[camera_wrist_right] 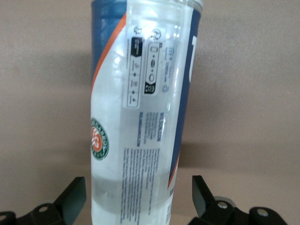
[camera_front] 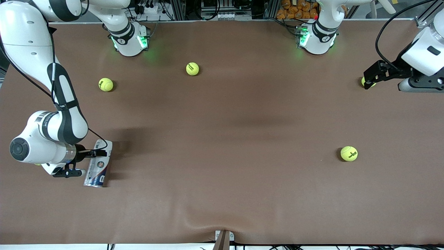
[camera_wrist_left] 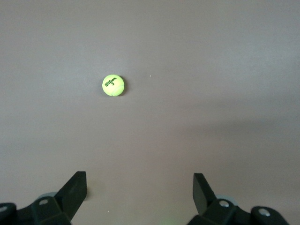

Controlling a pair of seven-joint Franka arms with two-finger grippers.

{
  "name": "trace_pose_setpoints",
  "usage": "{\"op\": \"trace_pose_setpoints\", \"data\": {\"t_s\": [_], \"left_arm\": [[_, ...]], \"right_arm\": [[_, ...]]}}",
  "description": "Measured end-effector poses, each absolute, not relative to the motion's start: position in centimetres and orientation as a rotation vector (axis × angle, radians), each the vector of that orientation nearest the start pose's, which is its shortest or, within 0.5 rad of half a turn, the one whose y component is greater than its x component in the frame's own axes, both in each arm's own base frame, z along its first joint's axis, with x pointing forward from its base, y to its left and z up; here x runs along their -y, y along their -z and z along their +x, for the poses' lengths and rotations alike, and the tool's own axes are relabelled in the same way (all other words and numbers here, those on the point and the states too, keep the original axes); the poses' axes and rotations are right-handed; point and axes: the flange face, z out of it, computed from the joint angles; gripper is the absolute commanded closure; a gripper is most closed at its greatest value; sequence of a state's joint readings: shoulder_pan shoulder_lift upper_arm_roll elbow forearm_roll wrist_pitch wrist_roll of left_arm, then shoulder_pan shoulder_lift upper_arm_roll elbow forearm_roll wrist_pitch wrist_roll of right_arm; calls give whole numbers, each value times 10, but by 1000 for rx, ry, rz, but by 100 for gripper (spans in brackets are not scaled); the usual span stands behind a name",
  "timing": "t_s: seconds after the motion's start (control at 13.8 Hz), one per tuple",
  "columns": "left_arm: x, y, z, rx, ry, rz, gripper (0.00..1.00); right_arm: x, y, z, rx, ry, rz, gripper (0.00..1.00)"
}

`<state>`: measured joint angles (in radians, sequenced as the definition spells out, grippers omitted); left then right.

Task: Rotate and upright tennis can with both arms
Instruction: 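Grasp the can with the right gripper and carry it toward table center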

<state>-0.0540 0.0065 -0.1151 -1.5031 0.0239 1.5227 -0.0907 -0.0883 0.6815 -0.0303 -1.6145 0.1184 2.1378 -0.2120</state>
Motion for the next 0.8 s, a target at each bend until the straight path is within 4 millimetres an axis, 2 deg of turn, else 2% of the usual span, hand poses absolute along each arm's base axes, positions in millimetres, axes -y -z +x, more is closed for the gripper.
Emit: {"op": "trace_pose_setpoints", "data": {"t_s": [0.29, 0.58, 0.8], "left_arm": [[101, -640, 546, -150, 22, -3117, 0], [102, -638, 546, -155, 20, -3117, 0], [103, -635, 547, -156, 22, -3117, 0]], "right_arm": [[70, -202, 673, 48, -197, -3038, 0], [60, -194, 682, 139, -99, -3069, 0], [59, -181, 681, 214, -113, -3103, 0]]}}
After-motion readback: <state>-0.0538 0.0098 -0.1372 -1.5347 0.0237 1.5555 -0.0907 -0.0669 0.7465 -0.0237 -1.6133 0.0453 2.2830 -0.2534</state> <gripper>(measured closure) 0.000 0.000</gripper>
